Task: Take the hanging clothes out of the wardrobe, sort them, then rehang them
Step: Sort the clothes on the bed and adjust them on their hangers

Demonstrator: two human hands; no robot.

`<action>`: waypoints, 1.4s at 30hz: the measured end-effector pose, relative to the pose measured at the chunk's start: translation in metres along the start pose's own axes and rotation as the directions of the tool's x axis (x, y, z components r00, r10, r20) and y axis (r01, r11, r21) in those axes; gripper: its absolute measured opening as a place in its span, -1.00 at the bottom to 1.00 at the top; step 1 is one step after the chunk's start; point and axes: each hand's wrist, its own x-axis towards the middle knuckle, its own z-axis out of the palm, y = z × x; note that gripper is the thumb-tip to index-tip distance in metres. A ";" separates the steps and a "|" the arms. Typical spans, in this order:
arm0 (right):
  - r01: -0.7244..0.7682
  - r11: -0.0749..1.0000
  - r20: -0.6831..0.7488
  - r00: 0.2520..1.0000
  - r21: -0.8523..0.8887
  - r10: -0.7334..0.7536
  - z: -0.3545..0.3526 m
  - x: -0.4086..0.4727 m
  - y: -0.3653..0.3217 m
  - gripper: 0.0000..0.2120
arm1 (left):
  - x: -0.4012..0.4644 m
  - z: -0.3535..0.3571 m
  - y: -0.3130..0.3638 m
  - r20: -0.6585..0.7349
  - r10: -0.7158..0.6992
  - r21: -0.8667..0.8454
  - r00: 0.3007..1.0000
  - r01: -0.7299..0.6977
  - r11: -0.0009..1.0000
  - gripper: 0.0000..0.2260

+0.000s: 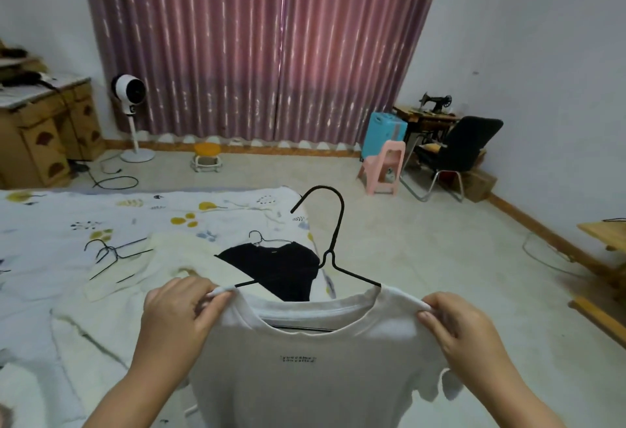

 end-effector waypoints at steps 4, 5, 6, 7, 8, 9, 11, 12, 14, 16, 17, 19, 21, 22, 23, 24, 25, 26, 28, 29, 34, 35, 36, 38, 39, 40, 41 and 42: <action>0.023 0.999 0.009 1.000 0.031 -0.023 0.024 0.034 0.009 -0.90 | 0.015 0.024 -0.019 0.016 -0.050 0.040 0.999 0.049 0.998 -0.76; 0.030 0.999 -0.003 1.000 0.043 -0.029 0.029 0.042 0.013 -0.87 | 0.019 0.030 -0.021 0.020 -0.072 0.049 0.997 0.071 0.996 -0.76; 0.038 0.998 -0.019 0.999 0.049 -0.037 0.033 0.051 0.017 -0.81 | 0.023 0.036 -0.022 0.021 -0.095 0.057 0.995 0.094 0.994 -0.75; 0.043 0.998 -0.032 0.999 0.049 -0.042 0.036 0.060 0.021 -0.75 | 0.027 0.043 -0.022 0.021 -0.115 0.062 0.993 0.114 0.992 -0.75; 0.042 0.998 -0.036 0.999 0.050 -0.040 0.039 0.069 0.026 -0.69 | 0.032 0.049 -0.021 0.021 -0.124 0.069 0.992 0.122 0.990 -0.75; 0.040 0.998 -0.037 0.999 0.056 -0.038 0.041 0.078 0.032 -0.65 | 0.036 0.056 -0.020 0.019 -0.126 0.082 0.992 0.124 0.989 -0.75; 0.056 0.996 -0.043 0.998 0.065 -0.054 0.045 0.093 0.043 -0.61 | 0.042 0.071 -0.015 0.004 -0.142 0.123 0.990 0.141 0.982 -0.70; 0.067 0.995 -0.041 0.997 0.071 -0.064 0.046 0.100 0.050 -0.62 | 0.045 0.078 -0.012 -0.008 -0.159 0.144 0.987 0.158 0.977 -0.67; 0.086 0.992 -0.019 0.996 0.094 -0.085 0.050 0.113 0.067 -0.71 | 0.050 0.093 -0.004 -0.041 -0.184 0.198 0.982 0.188 0.962 -0.63; 0.098 0.985 0.026 0.994 0.141 -0.103 0.054 0.126 0.088 -0.71 | 0.053 0.109 0.008 -0.072 -0.203 0.259 0.977 0.215 0.942 -0.63; 0.107 0.980 0.052 0.992 0.166 -0.117 0.057 0.133 0.099 -0.68 | 0.053 0.117 0.014 -0.087 -0.217 0.286 0.972 0.233 0.929 -0.63; 0.116 0.972 0.107 0.984 0.206 -0.140 0.061 0.148 0.120 -0.67 | 0.056 0.131 0.026 -0.114 -0.257 0.331 0.960 0.281 0.901 -0.62; 0.124 0.960 0.155 0.974 0.250 -0.166 0.066 0.163 0.137 -0.71 | 0.059 0.143 0.037 -0.135 -0.304 0.366 0.943 0.333 0.869 -0.61; 0.128 0.953 0.174 0.968 0.275 -0.180 0.069 0.171 0.144 -0.74 | 0.062 0.148 0.041 -0.143 -0.329 0.379 0.933 0.359 0.853 -0.60; 0.133 0.945 0.192 0.962 0.298 -0.196 0.071 0.179 0.149 -0.76 | 0.064 0.153 0.044 -0.150 -0.354 0.393 0.923 0.385 0.835 -0.59; 0.140 0.938 0.206 0.955 0.316 -0.212 0.074 0.186 0.154 -0.77 | 0.068 0.158 0.046 -0.157 -0.377 0.411 0.913 0.408 0.816 -0.58; 0.144 0.933 0.215 0.951 0.331 -0.223 0.077 0.194 0.157 -0.77 | 0.071 0.162 0.047 -0.162 -0.396 0.432 0.904 0.426 0.795 -0.58; 0.141 0.930 0.224 0.948 0.341 -0.226 0.080 0.200 0.158 -0.76 | 0.074 0.167 0.047 -0.167 -0.417 0.450 0.894 0.445 0.774 -0.61; 0.129 0.927 0.234 0.947 0.351 -0.221 0.087 0.211 0.157 -0.74 | 0.081 0.175 0.045 -0.177 -0.463 0.467 0.869 0.488 0.737 -0.73; 0.122 0.928 0.236 0.948 0.351 -0.214 0.091 0.216 0.155 -0.71 | 0.084 0.178 0.042 -0.178 -0.488 0.466 0.854 0.510 0.723 -0.78; 0.081 0.940 0.229 0.960 0.332 -0.164 0.123 0.232 0.148 -0.68 | 0.097 0.193 0.016 -0.163 -0.536 0.461 0.828 0.544 0.701 -0.83; 0.075 0.945 0.228 0.962 0.320 -0.153 0.130 0.235 0.146 -0.72 | 0.099 0.196 0.008 -0.158 -0.535 0.459 0.830 0.541 0.704 -0.83; 0.072 0.951 0.229 0.962 0.300 -0.145 0.138 0.238 0.144 -0.76 | 0.100 0.199 -0.001 -0.153 -0.536 0.457 0.830 0.541 0.706 -0.83; 0.060 0.962 0.222 0.967 0.267 -0.122 0.156 0.246 0.142 -0.77 | 0.103 0.206 -0.018 -0.138 -0.534 0.461 0.834 0.531 0.711 -0.83; 0.050 0.964 0.220 0.969 0.260 -0.110 0.164 0.250 0.142 -0.77 | 0.104 0.210 -0.025 -0.131 -0.531 0.464 0.837 0.525 0.714 -0.84; 0.042 0.965 0.222 0.970 0.258 -0.102 0.172 0.255 0.140 -0.76 | 0.106 0.214 -0.033 -0.125 -0.526 0.470 0.841 0.518 0.715 -0.84; 0.037 0.965 0.224 0.970 0.258 -0.097 0.183 0.261 0.139 -0.74 | 0.109 0.219 -0.041 -0.121 -0.522 0.476 0.844 0.511 0.716 -0.84; 0.029 0.965 0.226 0.970 0.260 -0.090 0.190 0.266 0.139 -0.72 | 0.111 0.223 -0.046 -0.117 -0.523 0.478 0.844 0.510 0.715 -0.83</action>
